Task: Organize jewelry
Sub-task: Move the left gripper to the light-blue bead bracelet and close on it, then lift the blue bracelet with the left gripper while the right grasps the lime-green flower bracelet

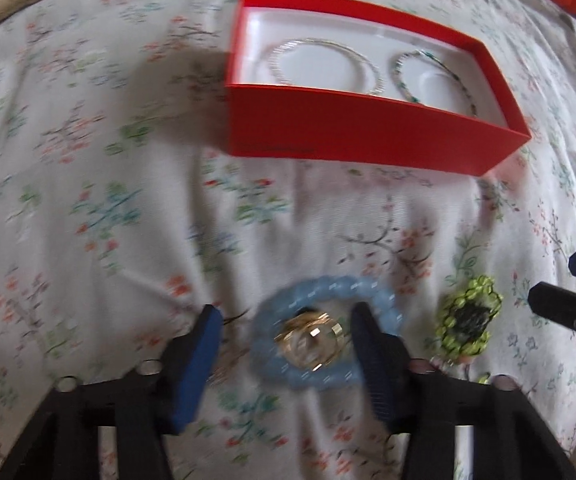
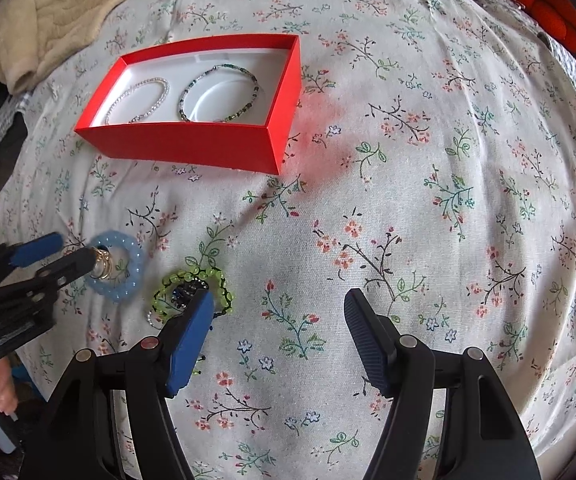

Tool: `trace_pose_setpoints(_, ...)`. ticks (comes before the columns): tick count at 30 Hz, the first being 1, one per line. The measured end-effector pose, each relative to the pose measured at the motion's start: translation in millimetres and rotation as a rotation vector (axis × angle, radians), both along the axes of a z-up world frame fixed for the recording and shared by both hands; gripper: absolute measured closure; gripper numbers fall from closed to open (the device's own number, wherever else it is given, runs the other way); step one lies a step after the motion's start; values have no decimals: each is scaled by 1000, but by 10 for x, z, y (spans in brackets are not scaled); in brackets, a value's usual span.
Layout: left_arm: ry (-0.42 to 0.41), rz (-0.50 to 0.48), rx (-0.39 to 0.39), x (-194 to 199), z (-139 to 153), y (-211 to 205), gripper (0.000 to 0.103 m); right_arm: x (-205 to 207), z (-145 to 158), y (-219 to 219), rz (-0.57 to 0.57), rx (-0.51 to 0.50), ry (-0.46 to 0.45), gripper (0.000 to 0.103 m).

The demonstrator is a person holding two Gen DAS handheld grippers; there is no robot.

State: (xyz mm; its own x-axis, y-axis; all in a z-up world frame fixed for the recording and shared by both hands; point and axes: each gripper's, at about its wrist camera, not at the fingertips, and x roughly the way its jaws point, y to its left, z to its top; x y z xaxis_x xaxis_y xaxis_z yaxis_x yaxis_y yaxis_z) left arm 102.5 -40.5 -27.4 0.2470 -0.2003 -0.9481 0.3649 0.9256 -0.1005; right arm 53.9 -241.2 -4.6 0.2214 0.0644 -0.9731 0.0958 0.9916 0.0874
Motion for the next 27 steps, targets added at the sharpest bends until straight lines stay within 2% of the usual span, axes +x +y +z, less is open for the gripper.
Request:
trace_pose_setpoints(5,1,-44,26,66,-110,-221,65,8,-13,-7,-1,3,2,32)
trace_pose_setpoints(18,14,-84,50,178,-164,-343,68,20,-90,-41,-4,-4,23,32)
trace_pose_setpoints(22,34,-72,40,239,-174,-246,75,13,-96,-53,-7,-5,26,32)
trace_pose_setpoints(27,11,-46,40,325,-220,-221,81,17,-127,-32,-2,-4,32,32)
